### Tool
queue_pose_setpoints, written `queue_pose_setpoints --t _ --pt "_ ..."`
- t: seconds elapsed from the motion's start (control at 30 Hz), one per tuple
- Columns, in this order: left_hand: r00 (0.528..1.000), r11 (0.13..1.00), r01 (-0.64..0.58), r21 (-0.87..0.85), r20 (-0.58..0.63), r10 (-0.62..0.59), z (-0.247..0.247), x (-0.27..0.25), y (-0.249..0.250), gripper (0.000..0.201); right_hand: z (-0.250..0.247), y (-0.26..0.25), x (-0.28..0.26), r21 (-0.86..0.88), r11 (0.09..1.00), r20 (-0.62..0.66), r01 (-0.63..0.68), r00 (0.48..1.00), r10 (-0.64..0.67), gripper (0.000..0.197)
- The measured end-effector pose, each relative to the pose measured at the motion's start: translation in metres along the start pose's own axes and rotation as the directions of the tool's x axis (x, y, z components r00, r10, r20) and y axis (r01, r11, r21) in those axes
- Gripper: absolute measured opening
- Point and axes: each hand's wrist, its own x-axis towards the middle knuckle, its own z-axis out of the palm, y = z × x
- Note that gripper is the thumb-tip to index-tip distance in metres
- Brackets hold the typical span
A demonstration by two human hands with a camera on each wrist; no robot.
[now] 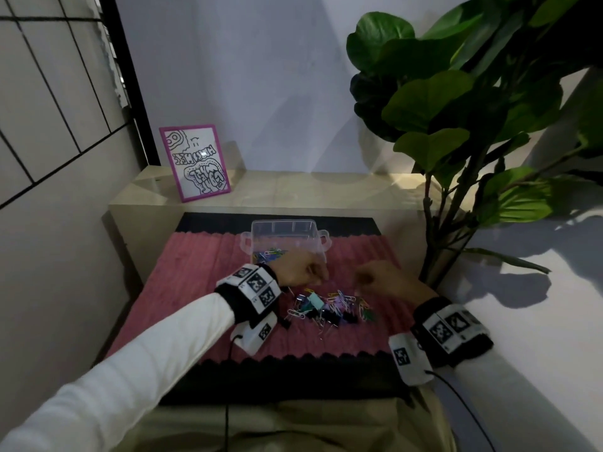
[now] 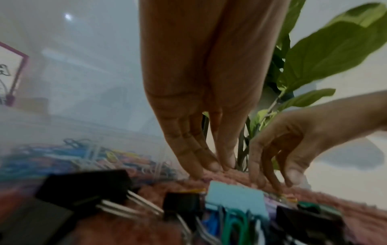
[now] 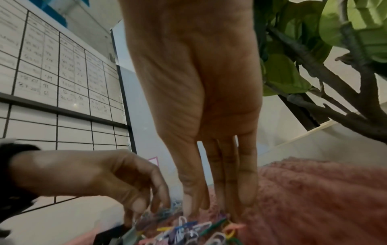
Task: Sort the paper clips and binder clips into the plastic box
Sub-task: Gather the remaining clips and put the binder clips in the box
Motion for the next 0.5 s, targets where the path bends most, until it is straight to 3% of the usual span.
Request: queue_pose_setpoints --t 0.1,0.17,0.27,0.4,0.5 --pt "0.997 0.991 0.005 0.131 0.074 -0.015 0.015 0.017 0.006 0.026 0.007 0.003 -0.011 -0.063 0.998 0.044 0.000 0.999 0.002 0.028" --pt "0.993 0.980 -0.002 0.200 0.118 -0.022 0.021 0.025 0.011 0.031 0.011 0.004 -0.016 -0.064 0.998 0.074 0.026 0.997 -0.022 0.022" --pt "0.982 0.957 -0.051 0.285 0.187 -0.003 0.028 0.031 0.019 0.035 0.019 0.008 -0.017 -0.037 0.999 0.084 0.025 0.996 -0.022 0.038" --pt "0.976 0.941 -0.082 0.327 0.216 0.009 0.032 0.036 0.022 0.030 0.023 0.012 -0.018 0.132 0.991 0.054 0.009 0.998 -0.016 0.032" --pt "0.981 0.960 -0.076 0.268 0.191 0.025 0.030 0.036 0.018 0.024 0.019 0.018 -0.022 0.314 0.949 0.000 -0.013 1.000 0.013 0.032"
